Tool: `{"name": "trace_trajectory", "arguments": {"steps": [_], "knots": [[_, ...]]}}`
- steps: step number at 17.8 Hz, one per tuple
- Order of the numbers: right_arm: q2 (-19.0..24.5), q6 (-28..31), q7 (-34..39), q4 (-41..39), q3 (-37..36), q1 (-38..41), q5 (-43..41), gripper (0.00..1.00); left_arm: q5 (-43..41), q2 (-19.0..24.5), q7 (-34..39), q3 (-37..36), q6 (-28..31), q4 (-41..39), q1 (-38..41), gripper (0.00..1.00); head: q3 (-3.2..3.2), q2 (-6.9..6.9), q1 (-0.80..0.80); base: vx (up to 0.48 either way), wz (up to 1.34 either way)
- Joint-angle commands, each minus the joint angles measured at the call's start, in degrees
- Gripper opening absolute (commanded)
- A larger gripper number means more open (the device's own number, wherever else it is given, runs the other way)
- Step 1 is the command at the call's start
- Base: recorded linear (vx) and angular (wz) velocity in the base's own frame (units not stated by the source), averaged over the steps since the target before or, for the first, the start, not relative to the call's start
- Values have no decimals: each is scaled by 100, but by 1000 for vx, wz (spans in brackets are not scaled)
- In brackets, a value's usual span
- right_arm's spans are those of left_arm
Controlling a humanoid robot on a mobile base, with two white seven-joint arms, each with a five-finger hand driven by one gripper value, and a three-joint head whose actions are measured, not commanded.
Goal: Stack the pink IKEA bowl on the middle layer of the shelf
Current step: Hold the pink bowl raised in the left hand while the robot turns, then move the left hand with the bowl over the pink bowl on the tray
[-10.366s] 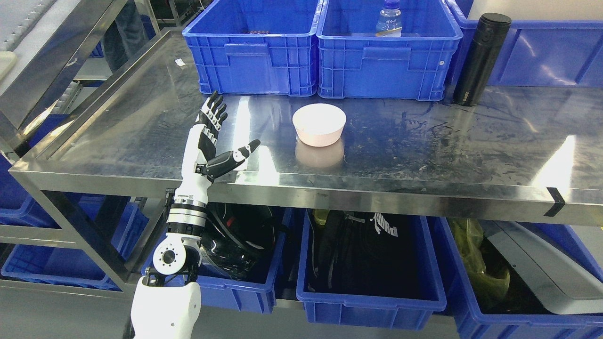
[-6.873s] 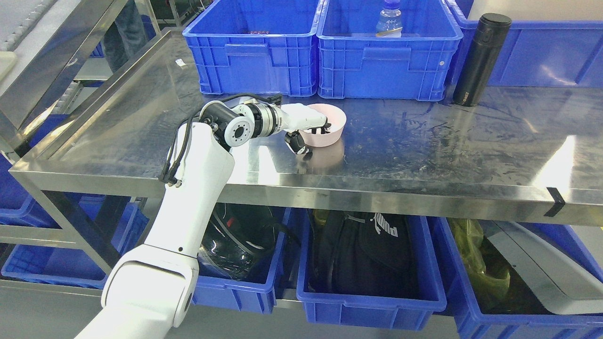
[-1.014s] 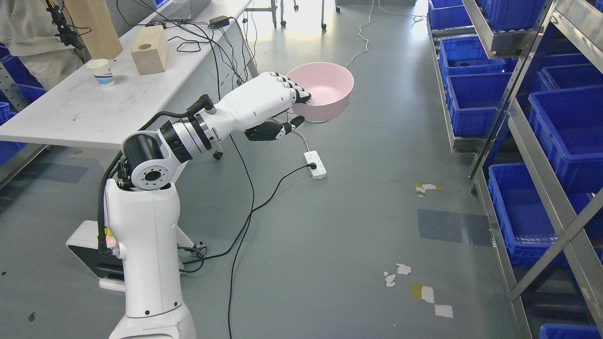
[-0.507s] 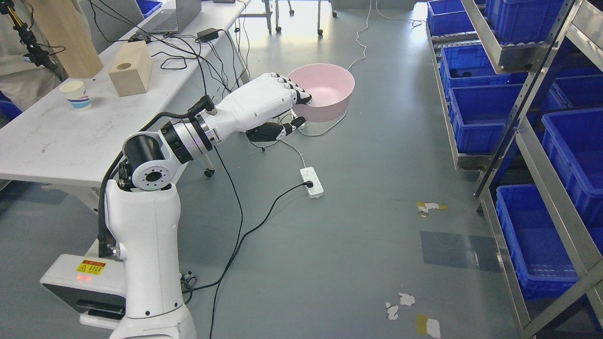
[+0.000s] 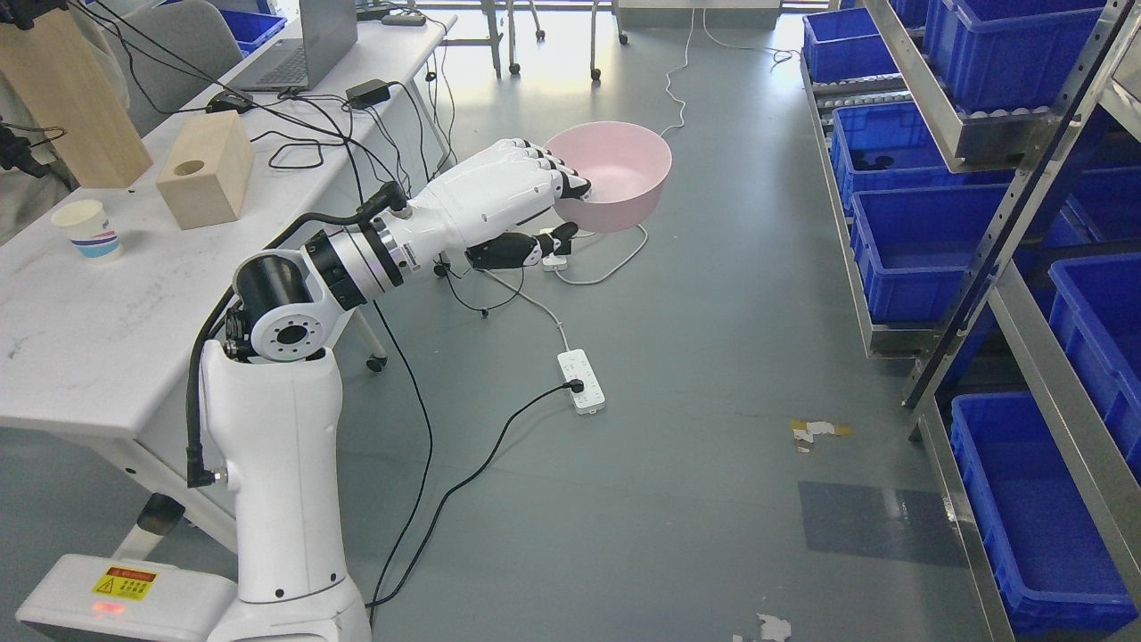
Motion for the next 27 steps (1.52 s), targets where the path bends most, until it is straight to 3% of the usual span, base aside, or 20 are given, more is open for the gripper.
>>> {"name": "trace_trajectory", "arguments": {"steps": [1,13,20,23,27], "knots": [[-100,-4,0,-100,0,18,0,100,6,100,34,-134,-2,4,1,3,0,0,0,209,-153],[-100,-4,0,-100,0,27,0,100,24,100,324,-346,-2,13,-52,3,0,0,0,107,-824],[-100,-4,0,-100,0,18,0,100,-55,100,281,189,-2,170,-1060,3,0,0,0,-23,-1435],[-100,-4,0,-100,0,27,0,100,-379,596,281,296,-2,617,-1562,3,0,0,0,10,-1071],[-100,-4,0,-100,0,18,0,100,-1064,948,228,243,-2,1093,-1775,3,0,-1,0,54,-832]]}}
